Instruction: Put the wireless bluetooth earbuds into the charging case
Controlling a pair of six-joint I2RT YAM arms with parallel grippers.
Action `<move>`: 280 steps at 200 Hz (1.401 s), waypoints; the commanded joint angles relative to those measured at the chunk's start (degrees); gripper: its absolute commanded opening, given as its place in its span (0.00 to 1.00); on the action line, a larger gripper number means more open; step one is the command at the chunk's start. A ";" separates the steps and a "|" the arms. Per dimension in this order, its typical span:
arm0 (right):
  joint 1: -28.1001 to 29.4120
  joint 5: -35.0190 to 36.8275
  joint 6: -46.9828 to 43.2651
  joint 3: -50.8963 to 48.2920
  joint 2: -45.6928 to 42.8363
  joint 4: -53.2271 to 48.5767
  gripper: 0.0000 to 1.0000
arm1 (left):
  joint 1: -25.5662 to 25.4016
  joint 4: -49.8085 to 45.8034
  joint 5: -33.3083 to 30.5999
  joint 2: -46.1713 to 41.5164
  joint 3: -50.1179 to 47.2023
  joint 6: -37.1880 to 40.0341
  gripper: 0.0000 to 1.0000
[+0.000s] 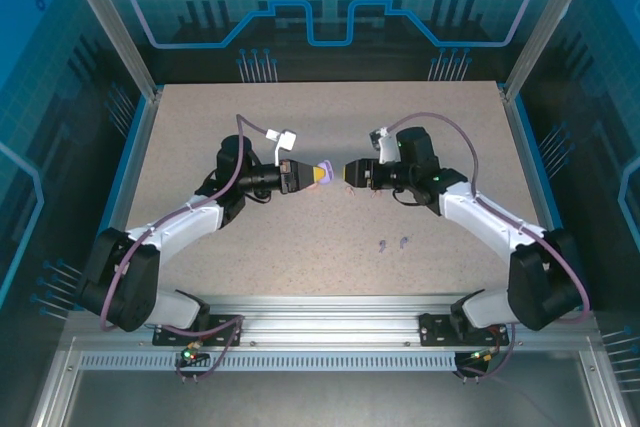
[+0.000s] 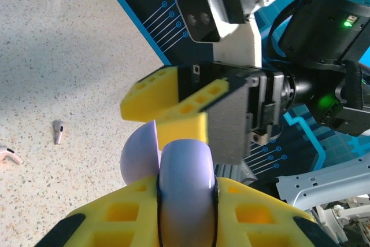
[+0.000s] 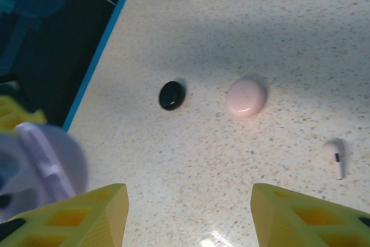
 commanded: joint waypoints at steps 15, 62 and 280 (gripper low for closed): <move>0.66 -9.36 -0.70 0.19 -4.02 2.26 0.57 | -0.14 2.94 2.02 -0.99 1.51 -0.30 0.00; 2.26 -8.14 -0.36 2.16 -1.28 2.67 0.51 | -0.08 3.04 2.27 -1.37 1.73 -0.74 0.00; 4.23 -9.12 -1.10 8.11 5.71 1.86 0.00 | -0.91 3.81 2.30 0.76 1.95 -1.30 0.00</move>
